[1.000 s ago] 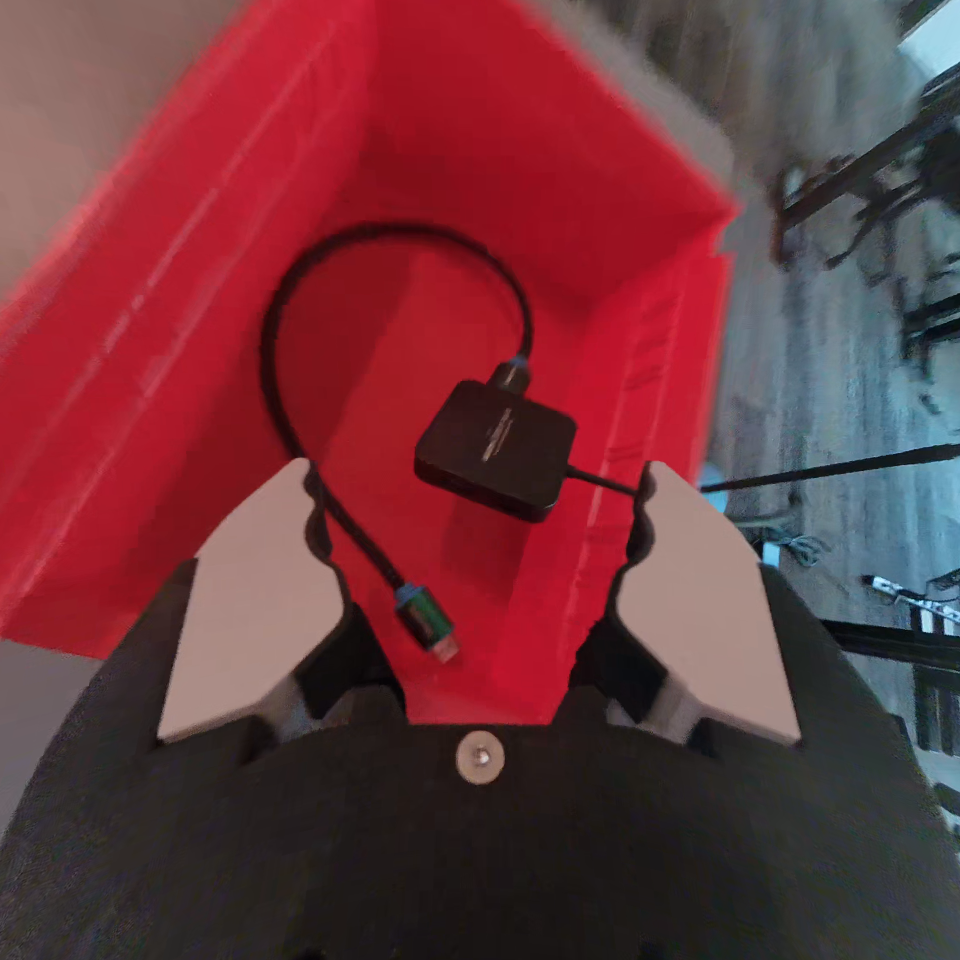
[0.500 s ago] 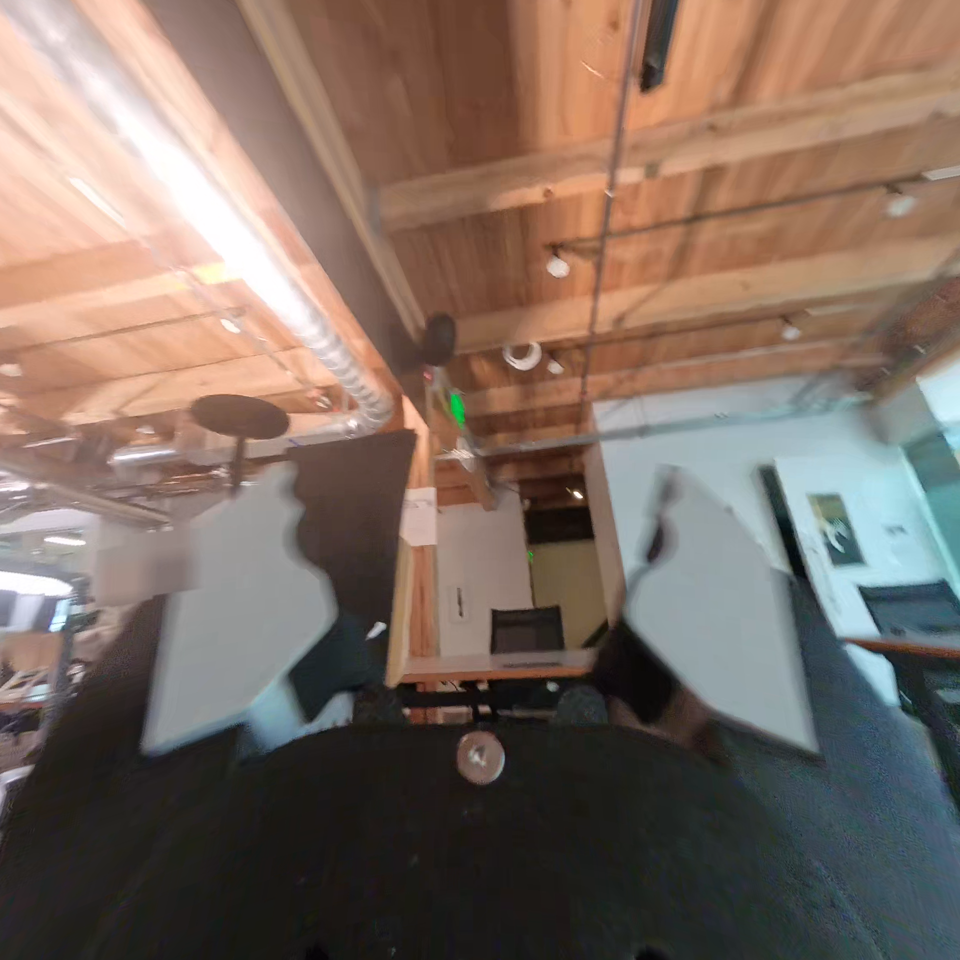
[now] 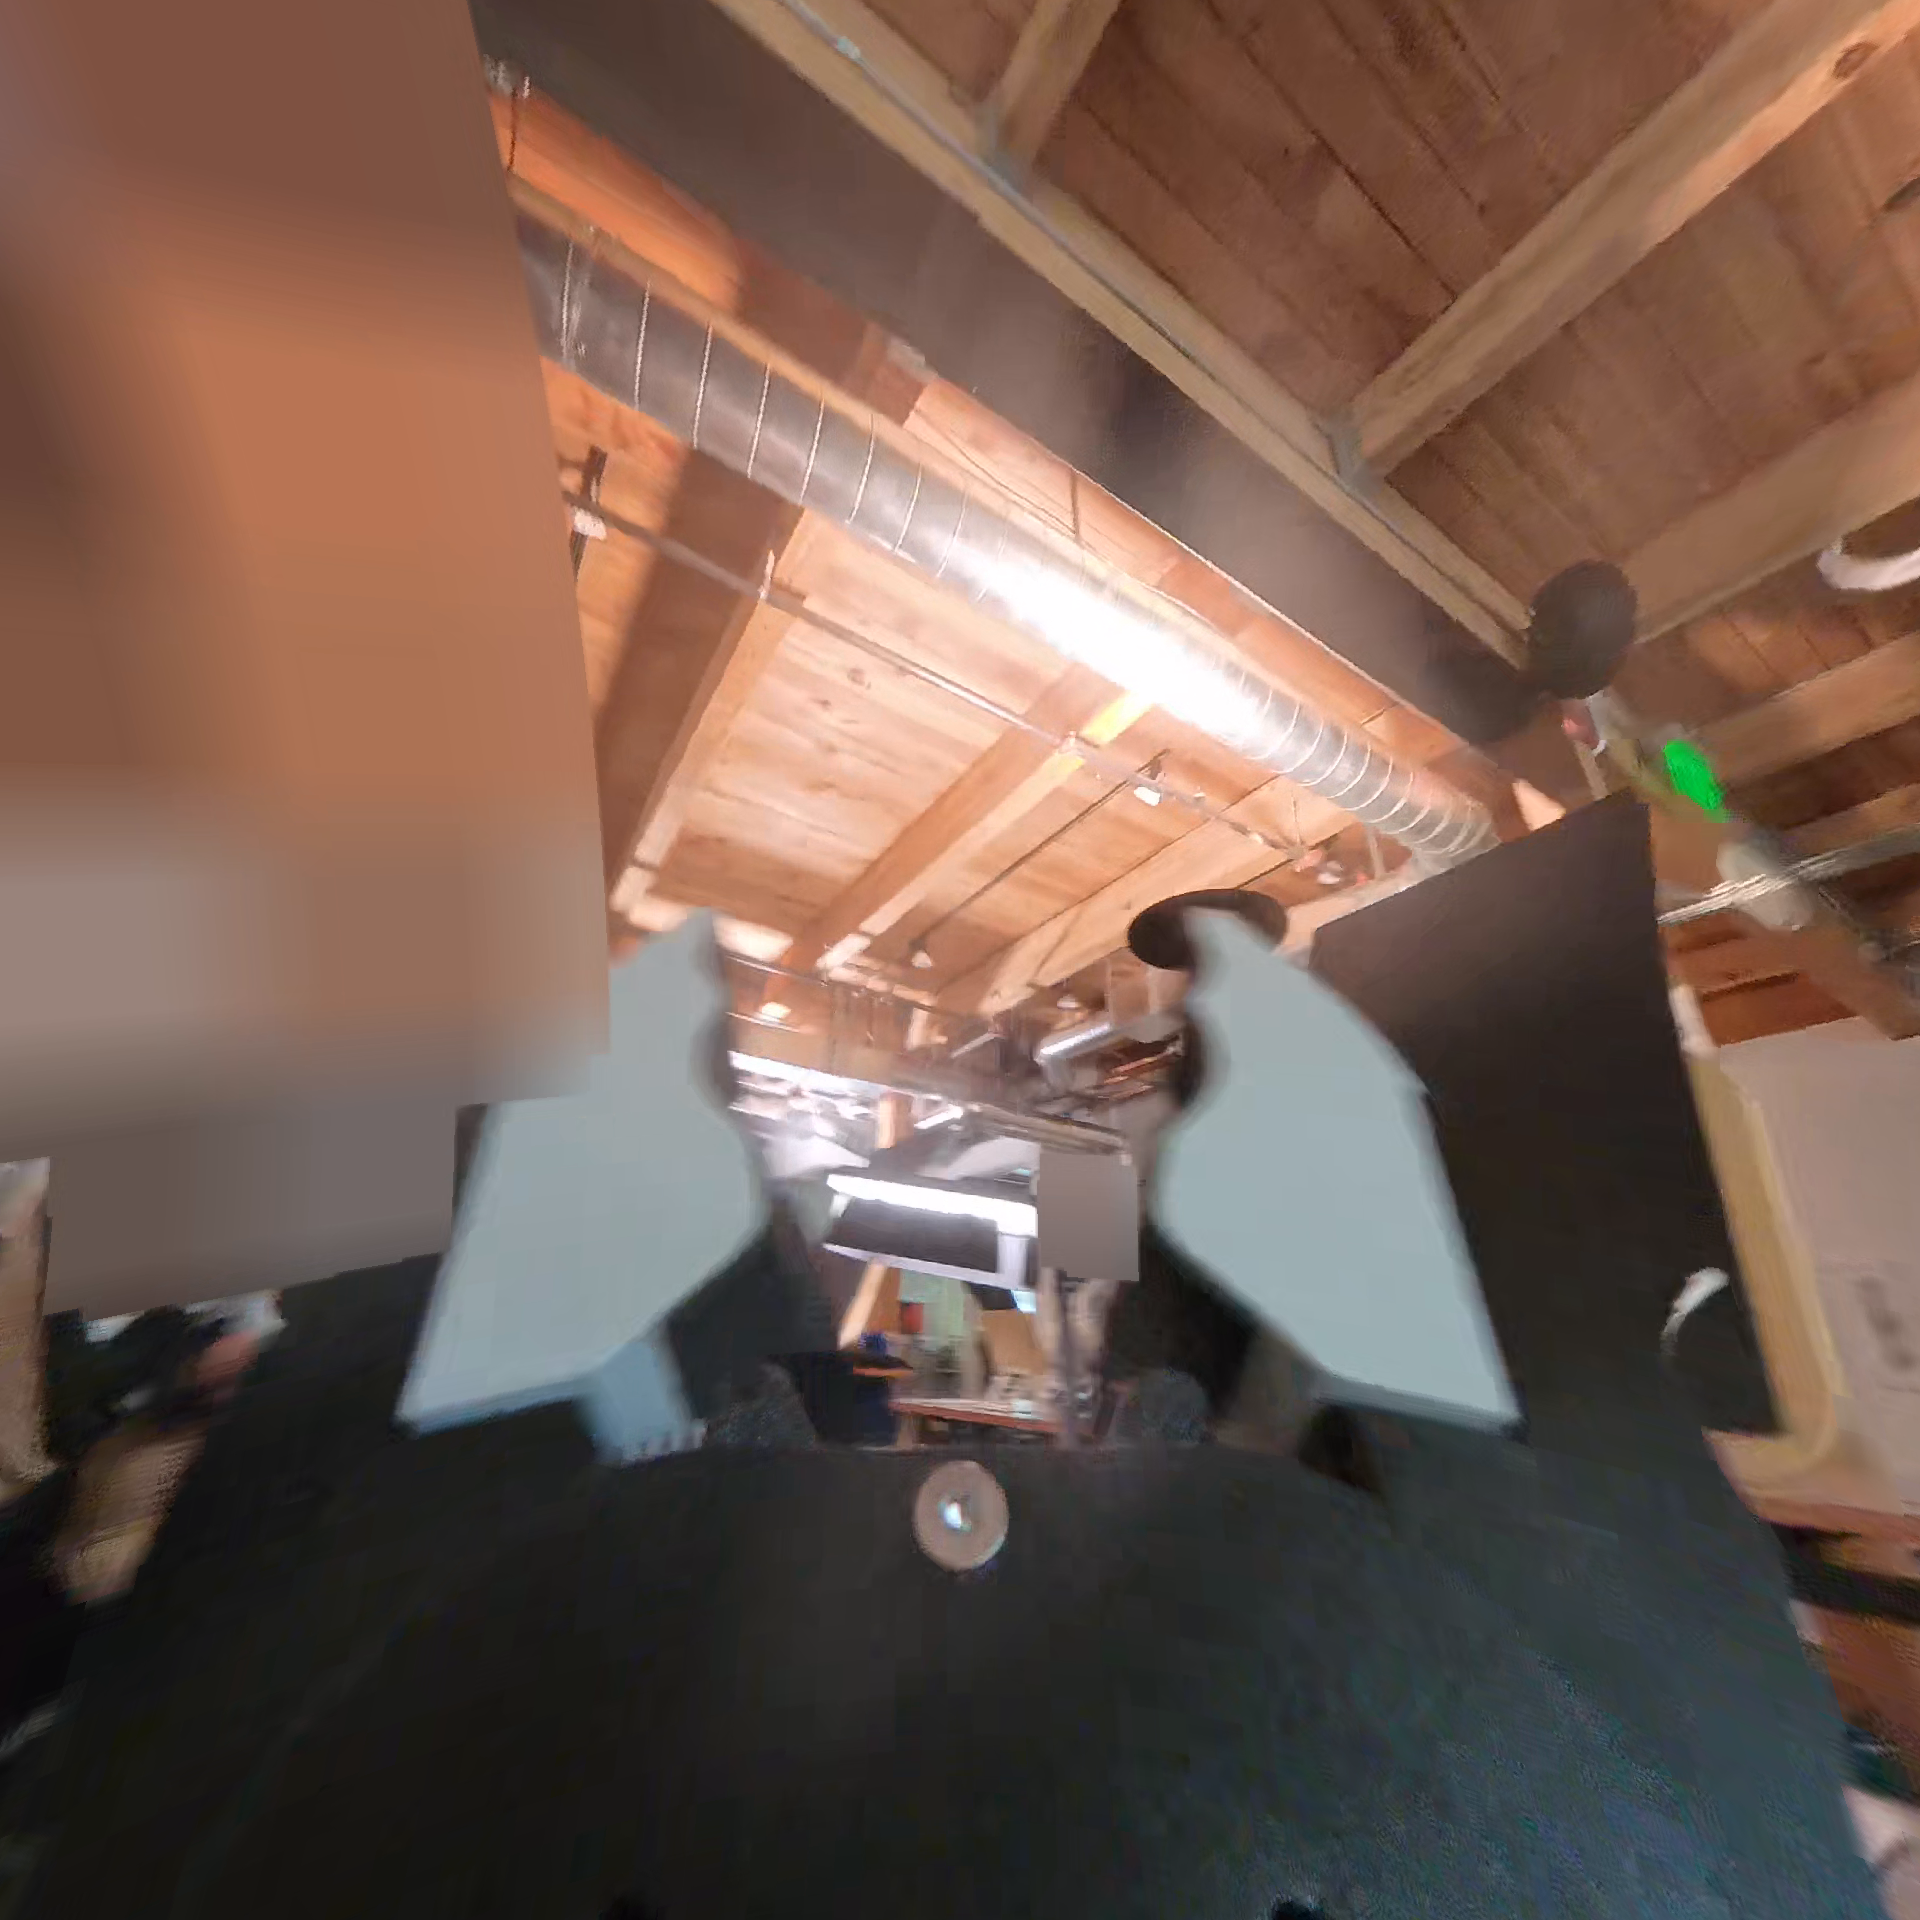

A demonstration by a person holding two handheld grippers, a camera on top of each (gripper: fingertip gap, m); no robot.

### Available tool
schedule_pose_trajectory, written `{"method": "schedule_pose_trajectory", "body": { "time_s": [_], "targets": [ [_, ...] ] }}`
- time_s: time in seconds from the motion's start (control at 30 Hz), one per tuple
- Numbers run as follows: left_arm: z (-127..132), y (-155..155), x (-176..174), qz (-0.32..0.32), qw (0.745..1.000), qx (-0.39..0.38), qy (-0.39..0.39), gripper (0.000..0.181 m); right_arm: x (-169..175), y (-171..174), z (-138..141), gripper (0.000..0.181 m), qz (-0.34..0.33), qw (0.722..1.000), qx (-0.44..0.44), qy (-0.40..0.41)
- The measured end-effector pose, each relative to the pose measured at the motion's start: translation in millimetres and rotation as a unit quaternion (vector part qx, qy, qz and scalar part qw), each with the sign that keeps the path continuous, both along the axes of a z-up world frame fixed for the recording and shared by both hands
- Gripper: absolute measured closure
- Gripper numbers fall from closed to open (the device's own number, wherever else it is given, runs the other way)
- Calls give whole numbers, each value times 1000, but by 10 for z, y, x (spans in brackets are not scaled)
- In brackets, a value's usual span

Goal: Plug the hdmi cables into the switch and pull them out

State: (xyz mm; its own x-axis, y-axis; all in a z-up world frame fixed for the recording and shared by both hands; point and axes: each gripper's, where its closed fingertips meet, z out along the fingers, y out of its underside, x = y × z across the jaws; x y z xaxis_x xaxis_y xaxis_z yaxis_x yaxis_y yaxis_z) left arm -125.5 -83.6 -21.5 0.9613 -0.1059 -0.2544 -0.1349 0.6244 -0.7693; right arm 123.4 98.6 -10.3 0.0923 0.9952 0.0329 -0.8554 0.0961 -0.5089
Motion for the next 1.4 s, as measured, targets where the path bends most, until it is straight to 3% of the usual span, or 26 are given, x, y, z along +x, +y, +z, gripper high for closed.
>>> {"method": "schedule_pose_trajectory", "body": {
  "time_s": [0.03, 0.07, 0.1, 0.17, 0.2, 0.23, 0.27, 0.33, 0.37, 0.4, 0.43, 0.47, 0.5, 0.6, 0.7, 0.73, 0.87, 1.0, 1.07, 1.13, 1.33, 1.4],
  "targets": [
    [140, -87, -154, 27, 1000, 16, 1, 40, -11, 29, -53, 159, 27, 999, -19, -3],
    [263, -167, -318, 54, 998, 27, 4, 44, -66, 97, -127, 181, 52, 997, -55, -26],
    [350, -225, -483, 80, 996, 27, 13, 66, -162, 191, -213, 181, 76, 990, -110, -55],
    [441, -238, -768, 91, 995, -19, 22, 181, -306, 147, -312, 178, 131, 980, -128, -82],
    [457, -167, -885, 78, 995, -62, 19, 178, -333, 110, -302, 157, 141, 980, -124, -69],
    [417, -51, -997, 75, 990, -117, 39, 170, -338, 80, -259, 114, 136, 983, -116, -40],
    [340, 89, -1160, 96, 978, -173, 67, 151, -356, 30, -231, 84, 128, 986, -100, -25],
    [123, 382, -1531, 148, 941, -276, 127, 84, -493, -123, -262, 70, 145, 985, -76, -58],
    [-45, 512, -1697, 155, 916, -340, 149, 61, -540, -182, -275, 67, 148, 984, -65, -69],
    [-219, 619, -1883, 160, 888, -404, 152, 51, -570, -246, -289, 73, 161, 983, -54, -75],
    [-385, 706, -2064, 162, 860, -462, 147, 45, -595, -295, -319, 99, 177, 979, -49, -84],
    [-541, 774, -2225, 159, 833, -510, 143, 45, -633, -320, -379, 151, 190, 974, -51, -111],
    [-689, 824, -2366, 151, 809, -552, 138, 45, -710, -318, -466, 181, 192, 967, -56, -157],
    [-1056, 931, -2751, 142, 742, -652, 71, 61, -839, -384, -596, 180, 213, 950, -50, -225],
    [-1380, 901, -2956, 110, 656, -746, -34, 84, -812, -332, -508, 127, 199, 964, -68, -159],
    [-1451, 887, -2965, 89, 635, -765, -60, 89, -811, -299, -501, 118, 195, 966, -81, -149],
    [-1622, 867, -2893, 3, 586, -802, -114, 96, -800, -239, -497, 116, 206, 963, -101, -145],
    [-1837, 775, -2893, -18, 533, -838, -112, 104, -764, -208, -478, 116, 200, 965, -106, -135],
    [-1891, 755, -2882, -33, 521, -844, -121, 126, -760, -222, -474, 116, 198, 965, -101, -136],
    [-1894, 764, -2912, -36, 528, -839, -125, 146, -764, -235, -475, 116, 195, 966, -96, -139],
    [-1751, 741, -2934, -30, 559, -824, -90, 161, -796, -225, -506, 117, 193, 965, -101, -149],
    [-1643, 791, -2966, -21, 583, -807, -93, 173, -791, -211, -506, 118, 188, 965, -102, -148]
  ]
}}
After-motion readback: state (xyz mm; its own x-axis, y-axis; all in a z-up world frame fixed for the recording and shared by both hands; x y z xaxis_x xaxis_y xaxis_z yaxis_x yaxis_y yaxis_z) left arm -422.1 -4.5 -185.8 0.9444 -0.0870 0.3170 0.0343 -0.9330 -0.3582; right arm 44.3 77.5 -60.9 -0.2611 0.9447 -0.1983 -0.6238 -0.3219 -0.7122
